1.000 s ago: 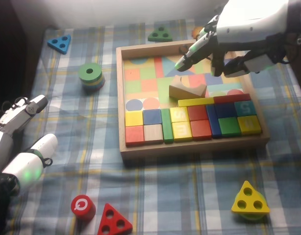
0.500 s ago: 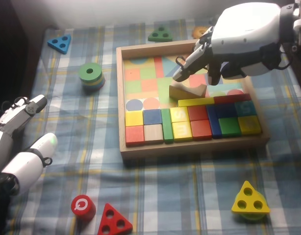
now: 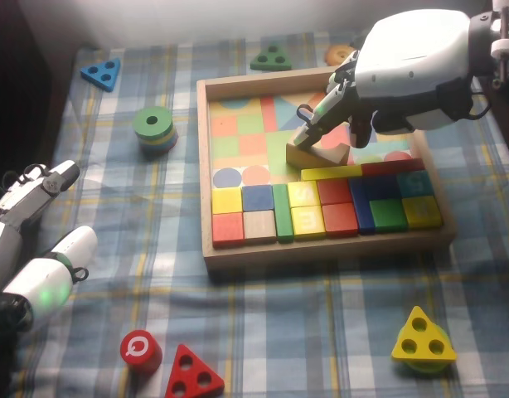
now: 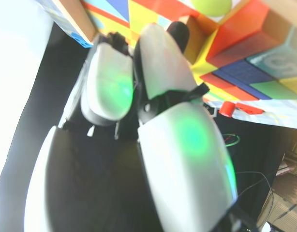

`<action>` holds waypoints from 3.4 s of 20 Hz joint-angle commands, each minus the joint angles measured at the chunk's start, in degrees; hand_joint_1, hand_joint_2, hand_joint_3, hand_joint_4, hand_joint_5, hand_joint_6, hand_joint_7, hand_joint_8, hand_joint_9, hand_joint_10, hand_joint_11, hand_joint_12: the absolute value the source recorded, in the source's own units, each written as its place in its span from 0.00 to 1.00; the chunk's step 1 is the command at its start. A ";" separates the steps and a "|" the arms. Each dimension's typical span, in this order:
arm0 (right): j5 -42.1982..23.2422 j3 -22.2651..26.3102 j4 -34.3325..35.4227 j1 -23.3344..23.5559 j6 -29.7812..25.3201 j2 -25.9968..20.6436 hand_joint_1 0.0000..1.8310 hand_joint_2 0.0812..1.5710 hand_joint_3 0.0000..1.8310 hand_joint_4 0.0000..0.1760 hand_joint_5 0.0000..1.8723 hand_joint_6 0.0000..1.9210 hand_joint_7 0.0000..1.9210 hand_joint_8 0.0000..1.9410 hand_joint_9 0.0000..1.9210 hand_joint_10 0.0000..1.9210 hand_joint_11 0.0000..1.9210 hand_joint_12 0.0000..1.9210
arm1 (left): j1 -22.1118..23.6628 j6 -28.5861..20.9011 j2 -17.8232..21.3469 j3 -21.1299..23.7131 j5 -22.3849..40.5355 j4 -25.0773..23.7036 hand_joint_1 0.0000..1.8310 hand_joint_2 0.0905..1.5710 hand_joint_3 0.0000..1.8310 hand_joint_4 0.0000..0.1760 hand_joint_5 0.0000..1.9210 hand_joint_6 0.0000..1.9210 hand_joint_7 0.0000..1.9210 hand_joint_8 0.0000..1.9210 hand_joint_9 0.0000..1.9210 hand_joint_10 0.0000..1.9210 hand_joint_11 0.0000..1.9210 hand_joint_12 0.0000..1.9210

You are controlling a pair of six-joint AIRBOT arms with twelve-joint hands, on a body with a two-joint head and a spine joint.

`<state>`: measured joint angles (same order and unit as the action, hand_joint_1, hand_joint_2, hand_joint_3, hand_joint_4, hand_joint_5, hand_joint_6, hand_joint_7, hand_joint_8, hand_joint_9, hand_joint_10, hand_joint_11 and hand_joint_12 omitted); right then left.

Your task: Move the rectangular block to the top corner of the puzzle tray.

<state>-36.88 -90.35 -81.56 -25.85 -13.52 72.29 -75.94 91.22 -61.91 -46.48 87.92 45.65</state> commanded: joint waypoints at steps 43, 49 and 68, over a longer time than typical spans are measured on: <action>9.03 12.54 0.89 3.35 6.69 -13.06 0.83 0.76 0.00 0.10 0.29 0.00 0.61 1.00 0.71 1.00 0.71 1.00 | -0.23 -1.05 0.80 0.15 5.75 -2.31 0.31 0.87 0.00 0.24 0.19 0.00 0.08 0.00 0.03 0.00 0.00 0.00; 9.90 12.12 0.35 1.01 6.69 -12.72 0.83 0.77 0.00 0.17 0.29 0.00 0.62 1.00 0.74 1.00 0.77 1.00 | -0.23 -1.05 0.79 0.17 5.56 -2.33 0.30 0.87 0.00 0.20 0.19 0.00 0.08 0.00 0.03 0.00 0.00 0.00; 12.99 4.63 1.25 -0.95 6.65 -9.08 0.85 0.76 0.00 0.05 0.28 0.00 0.58 1.00 0.71 1.00 0.75 1.00 | -0.23 -1.08 0.71 0.16 5.13 -2.49 0.31 0.87 0.00 0.13 0.19 0.00 0.09 0.00 0.04 0.00 0.00 0.00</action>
<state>-23.86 -85.73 -81.34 -27.05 -7.38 63.13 -76.18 90.52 -61.52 -46.28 86.72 45.50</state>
